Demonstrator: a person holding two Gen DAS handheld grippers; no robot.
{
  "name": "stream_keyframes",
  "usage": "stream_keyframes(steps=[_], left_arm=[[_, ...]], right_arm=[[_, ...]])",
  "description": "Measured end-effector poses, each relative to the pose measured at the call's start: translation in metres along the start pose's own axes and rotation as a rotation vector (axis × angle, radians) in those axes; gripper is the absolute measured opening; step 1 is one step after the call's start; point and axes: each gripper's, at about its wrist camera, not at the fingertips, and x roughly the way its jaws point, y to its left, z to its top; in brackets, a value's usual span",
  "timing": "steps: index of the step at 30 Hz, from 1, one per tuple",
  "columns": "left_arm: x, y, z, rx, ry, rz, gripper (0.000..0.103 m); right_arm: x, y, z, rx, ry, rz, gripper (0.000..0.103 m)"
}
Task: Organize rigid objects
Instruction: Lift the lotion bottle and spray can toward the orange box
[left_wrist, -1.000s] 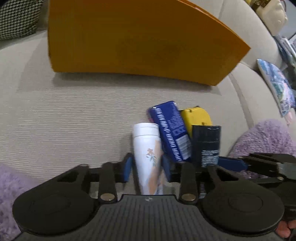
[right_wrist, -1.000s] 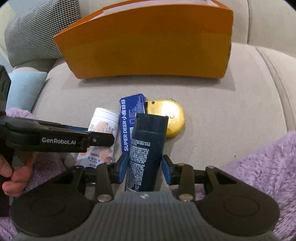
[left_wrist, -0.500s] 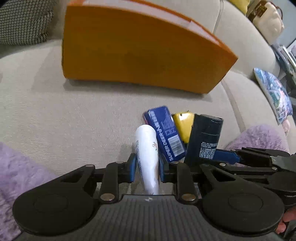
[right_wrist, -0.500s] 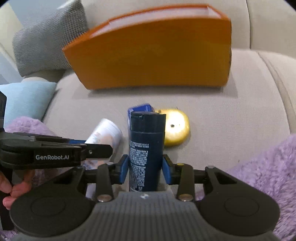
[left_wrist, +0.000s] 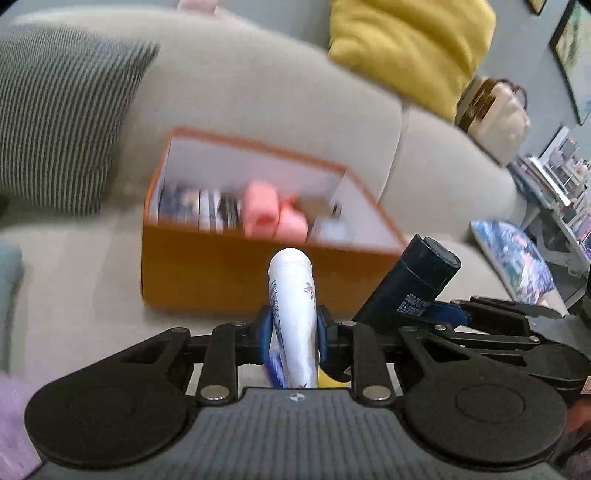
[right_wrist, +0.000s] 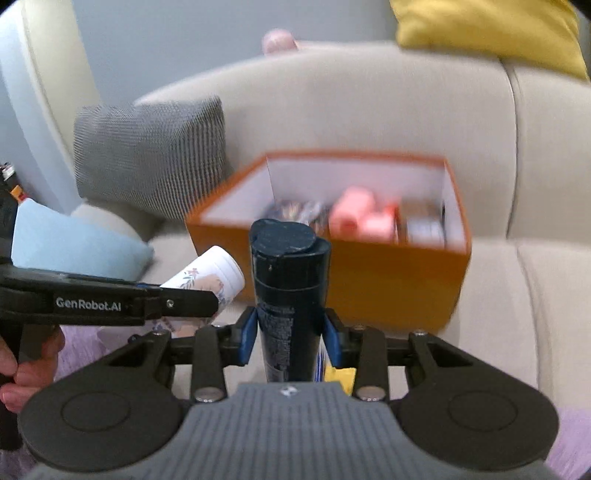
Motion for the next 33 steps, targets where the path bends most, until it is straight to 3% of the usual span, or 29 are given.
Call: stream_keyframes(steps=[6, 9, 13, 17, 27, 33], left_arm=[[-0.017, -0.001, 0.055, 0.072, -0.081, 0.026, 0.027], [-0.014, 0.001, 0.078, 0.097, -0.100, 0.039, 0.027], [0.004, 0.007, 0.097, 0.108, -0.075, 0.053, 0.027], [0.028, 0.024, 0.104, 0.109, -0.031, 0.070, 0.027], [0.078, 0.063, 0.105, 0.087, 0.049, 0.088, 0.027], [0.088, 0.079, 0.115, 0.072, 0.048, 0.096, 0.027]], right_arm=[[-0.005, -0.003, 0.064, -0.217, -0.086, -0.016, 0.039], [0.008, -0.010, 0.094, -0.336, -0.081, -0.040, 0.039], [0.043, -0.023, 0.120, -0.468, 0.019, -0.061, 0.039], [0.084, -0.042, 0.130, -0.516, 0.173, -0.006, 0.039], [0.166, -0.043, 0.111, -0.727, 0.466, 0.105, 0.039], [0.196, -0.023, 0.108, -0.797, 0.485, 0.207, 0.039]])
